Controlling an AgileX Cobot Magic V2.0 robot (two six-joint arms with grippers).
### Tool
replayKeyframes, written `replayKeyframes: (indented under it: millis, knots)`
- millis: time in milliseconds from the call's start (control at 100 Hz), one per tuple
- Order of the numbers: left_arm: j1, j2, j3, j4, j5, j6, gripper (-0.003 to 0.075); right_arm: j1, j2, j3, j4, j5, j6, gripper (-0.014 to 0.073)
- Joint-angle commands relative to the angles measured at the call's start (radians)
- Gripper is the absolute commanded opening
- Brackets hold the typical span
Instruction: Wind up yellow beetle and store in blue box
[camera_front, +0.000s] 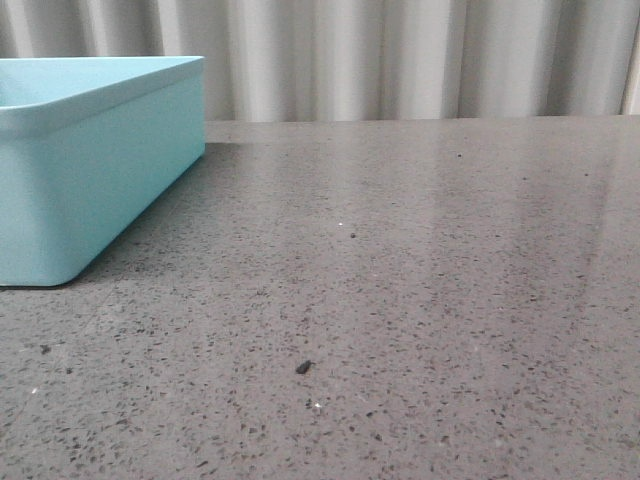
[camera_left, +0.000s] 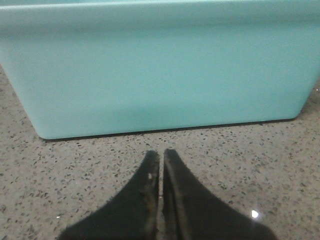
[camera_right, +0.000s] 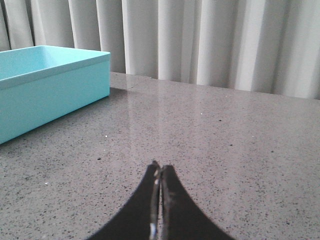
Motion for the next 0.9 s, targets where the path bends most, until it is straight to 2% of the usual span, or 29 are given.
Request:
replayKeyframes:
  millis: [0, 490, 580, 760, 890]
  knots:
    - [0.003, -0.032, 0.027, -0.013, -0.051, -0.013, -0.0021, -0.001, 0.012, -0.025, 0.003, -0.082, -0.003, -0.0062]
    - [0.003, -0.032, 0.027, -0.013, -0.051, -0.013, -0.0021, -0.001, 0.012, -0.018, 0.003, -0.088, -0.003, -0.0062]
    - [0.003, -0.032, 0.027, -0.013, -0.051, -0.013, -0.0021, -0.001, 0.014, 0.024, 0.000, -0.090, -0.003, -0.0062]
    - [0.003, -0.032, 0.027, -0.013, -0.051, -0.013, -0.0021, -0.013, 0.001, 0.165, -0.090, -0.090, -0.003, -0.0062]
    - [0.003, -0.032, 0.027, -0.013, -0.051, -0.013, -0.0021, -0.052, -0.061, 0.164, -0.112, -0.090, -0.003, -0.0062]
